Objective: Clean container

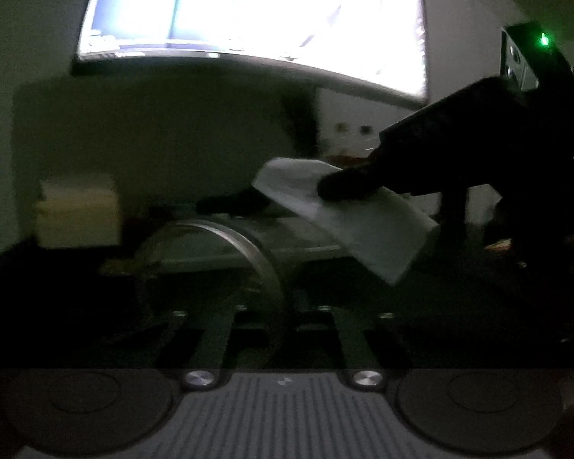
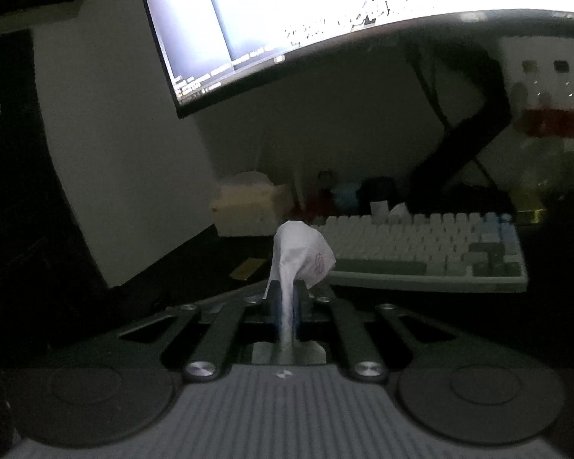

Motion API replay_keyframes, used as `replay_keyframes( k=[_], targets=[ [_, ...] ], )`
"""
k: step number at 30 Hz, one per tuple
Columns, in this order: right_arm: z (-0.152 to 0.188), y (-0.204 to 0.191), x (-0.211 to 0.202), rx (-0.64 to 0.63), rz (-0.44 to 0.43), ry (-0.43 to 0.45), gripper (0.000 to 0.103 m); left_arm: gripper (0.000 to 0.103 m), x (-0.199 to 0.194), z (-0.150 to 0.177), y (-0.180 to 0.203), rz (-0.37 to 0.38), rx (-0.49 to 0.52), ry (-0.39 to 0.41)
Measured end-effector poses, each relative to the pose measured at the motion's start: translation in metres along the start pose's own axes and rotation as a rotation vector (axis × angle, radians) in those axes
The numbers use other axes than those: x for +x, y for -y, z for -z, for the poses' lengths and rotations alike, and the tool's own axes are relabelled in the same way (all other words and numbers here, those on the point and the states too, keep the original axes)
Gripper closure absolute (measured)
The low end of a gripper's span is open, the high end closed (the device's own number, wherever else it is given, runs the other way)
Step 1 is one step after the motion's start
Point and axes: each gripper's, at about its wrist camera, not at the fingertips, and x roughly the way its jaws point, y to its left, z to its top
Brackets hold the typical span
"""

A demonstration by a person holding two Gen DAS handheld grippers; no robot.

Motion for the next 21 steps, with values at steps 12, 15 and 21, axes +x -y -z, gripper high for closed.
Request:
replay_keyframes(
  k=[12,15,21],
  targets=[
    [0.015,-0.005,-0.04,-0.054,-0.039,-0.035,0.095,0.093,-0.022,0.0,0.017,0.391,0.031,0.002],
    [0.019,-0.005,-0.034,-0.056,-0.043,-0.063,0.095,0.068,-0.011,0.004,0.023,0.35,0.062,-0.05],
    [0.018,-0.009,-0.021,-0.06,-0.044,-0.072,0.094,0.045,0.006,0.014,0.025,0.288,0.04,-0.157]
  ],
)
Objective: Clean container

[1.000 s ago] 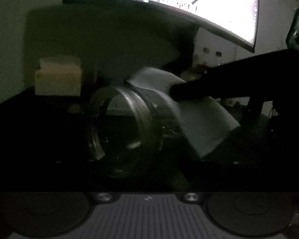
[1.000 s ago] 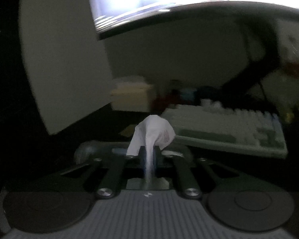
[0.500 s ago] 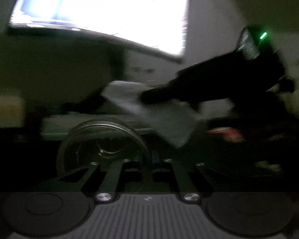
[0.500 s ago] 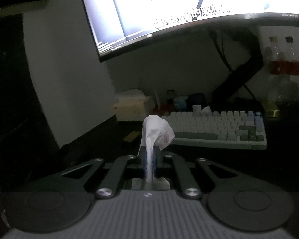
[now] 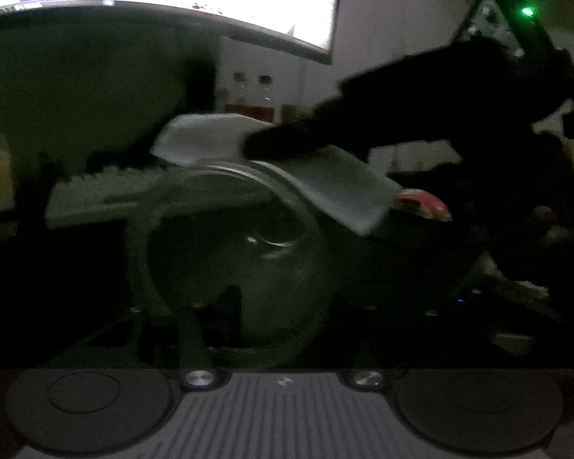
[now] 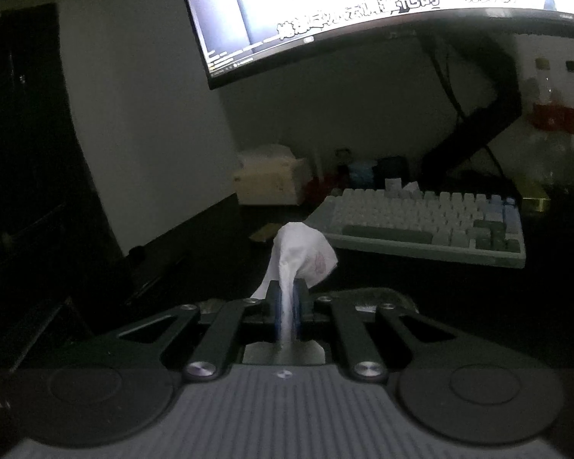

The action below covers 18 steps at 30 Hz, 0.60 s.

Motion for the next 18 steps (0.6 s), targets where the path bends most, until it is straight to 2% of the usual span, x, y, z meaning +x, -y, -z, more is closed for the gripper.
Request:
replay_keyframes(
  k=[2,6,8,11,12,15,18],
  targets=[
    [-0.001,-0.005,0.003,-0.01,-0.019,-0.007,0.094,0.028,0.0,-0.001,-0.001,-0.009,-0.018,-0.004],
    [0.0,-0.02,0.006,-0.074,-0.029,-0.008,0.094,0.024,0.002,-0.004,0.0,-0.048,-0.017,-0.017],
    [-0.001,-0.017,0.008,-0.099,0.008,-0.013,0.094,0.023,0.004,-0.007,-0.002,-0.053,-0.029,-0.022],
    [-0.009,0.007,0.015,-0.066,0.119,-0.021,0.093,0.01,0.004,-0.013,-0.011,-0.006,-0.099,-0.03],
    [-0.012,0.018,0.017,-0.029,0.143,-0.027,0.093,0.01,0.005,-0.013,-0.01,-0.012,-0.1,-0.033],
    [-0.017,0.036,0.02,0.096,0.128,-0.042,0.093,0.01,0.008,-0.011,-0.005,-0.081,-0.054,-0.034],
    [-0.014,0.015,0.02,0.045,0.048,-0.042,0.092,0.01,0.011,-0.014,-0.003,-0.103,-0.06,-0.044]
  ],
)
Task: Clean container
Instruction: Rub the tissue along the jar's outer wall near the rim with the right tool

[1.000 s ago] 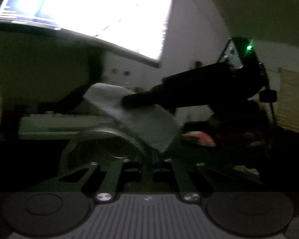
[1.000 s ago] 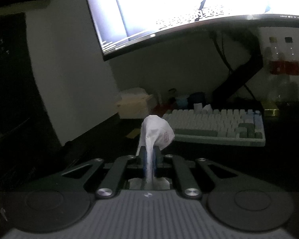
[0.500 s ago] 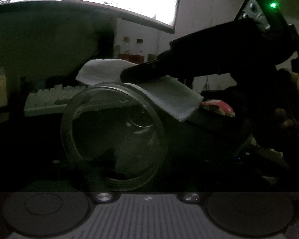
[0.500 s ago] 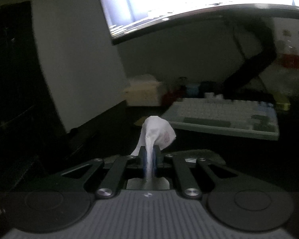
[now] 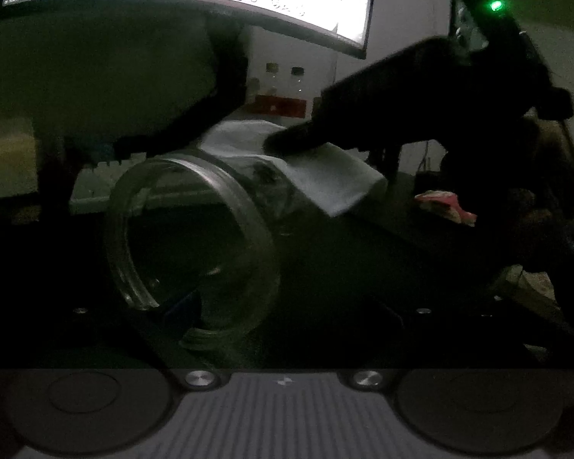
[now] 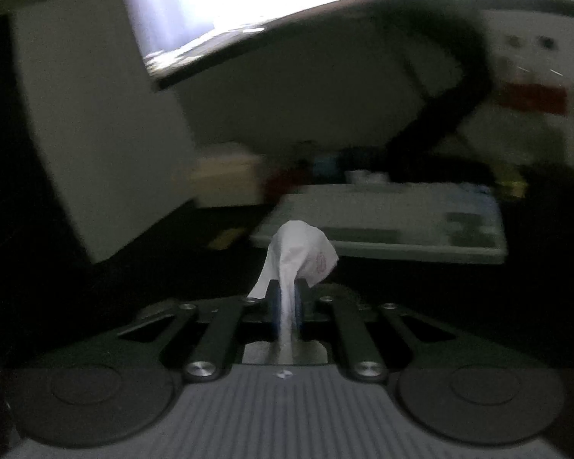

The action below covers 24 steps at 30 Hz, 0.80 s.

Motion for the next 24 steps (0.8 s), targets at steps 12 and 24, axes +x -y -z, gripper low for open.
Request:
replay_keyframes(
  k=[12,24],
  targets=[
    [-0.017,-0.013,0.019,-0.095,0.087,-0.054,0.093,0.0,-0.006,-0.012,-0.01,-0.094,-0.092,-0.066],
    [-0.016,-0.015,0.025,-0.118,0.111,-0.042,0.09,0.0,-0.014,-0.006,-0.032,0.159,-0.133,-0.001]
  ],
)
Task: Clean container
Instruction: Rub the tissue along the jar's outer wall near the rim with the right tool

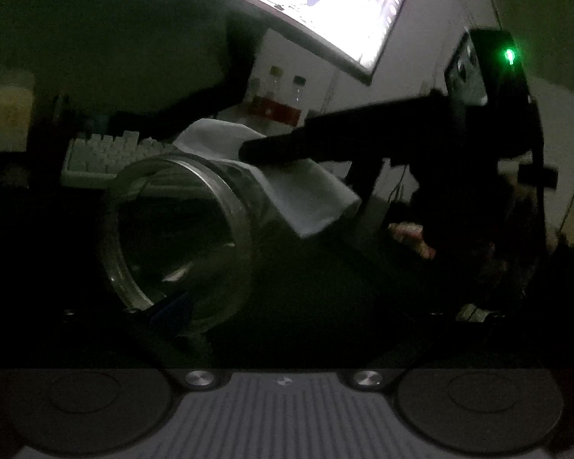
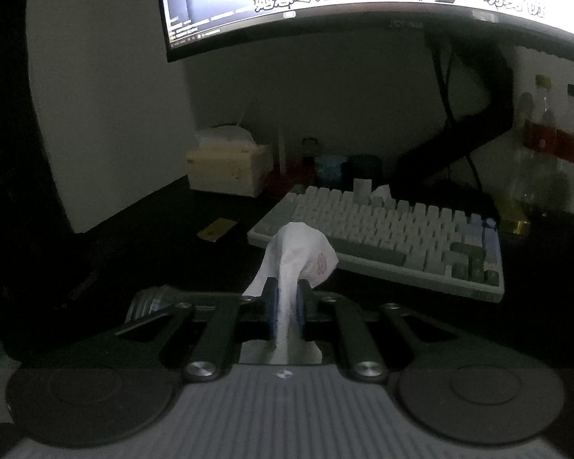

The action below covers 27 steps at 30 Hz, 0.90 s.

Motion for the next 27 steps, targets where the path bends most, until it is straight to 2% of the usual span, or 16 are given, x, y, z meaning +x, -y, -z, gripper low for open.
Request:
replay_keyframes(
  k=[3,6,10,14,17,18,21,23,25,27],
  targets=[
    [-0.001,-0.001,-0.002,-0.005,0.0,-0.007,0.09,0.0,0.004,0.004,0.004,-0.023,0.028,-0.003],
    [-0.002,-0.004,-0.002,-0.012,0.009,-0.013,0.09,0.0,0.009,0.003,0.005,-0.101,0.063,-0.03],
    [-0.003,-0.015,-0.002,-0.008,-0.01,-0.018,0.088,0.0,0.007,0.002,0.003,-0.084,0.076,-0.045],
    [-0.001,-0.035,-0.002,-0.082,-0.078,-0.005,0.088,0.0,0.005,0.001,-0.002,-0.048,0.048,-0.037],
    [-0.002,-0.035,0.001,-0.101,-0.108,-0.011,0.088,0.0,0.004,0.001,-0.002,-0.019,0.035,-0.033],
    [-0.004,-0.029,0.005,-0.085,-0.099,-0.019,0.088,0.0,0.004,0.001,-0.002,-0.021,0.036,-0.034],
    [-0.006,-0.009,0.02,-0.074,0.053,-0.032,0.088,0.0,0.004,0.001,-0.002,-0.022,0.035,-0.033],
    [-0.005,0.004,0.025,-0.031,0.112,-0.042,0.087,0.0,0.004,0.0,-0.002,-0.02,0.031,-0.031],
    [-0.005,0.01,0.02,0.03,0.081,-0.046,0.088,0.0,0.005,-0.001,-0.003,-0.016,0.028,-0.029],
    [-0.003,0.003,0.01,0.028,0.014,-0.024,0.088,0.0,0.006,-0.001,-0.004,-0.007,0.025,-0.025]
  ],
)
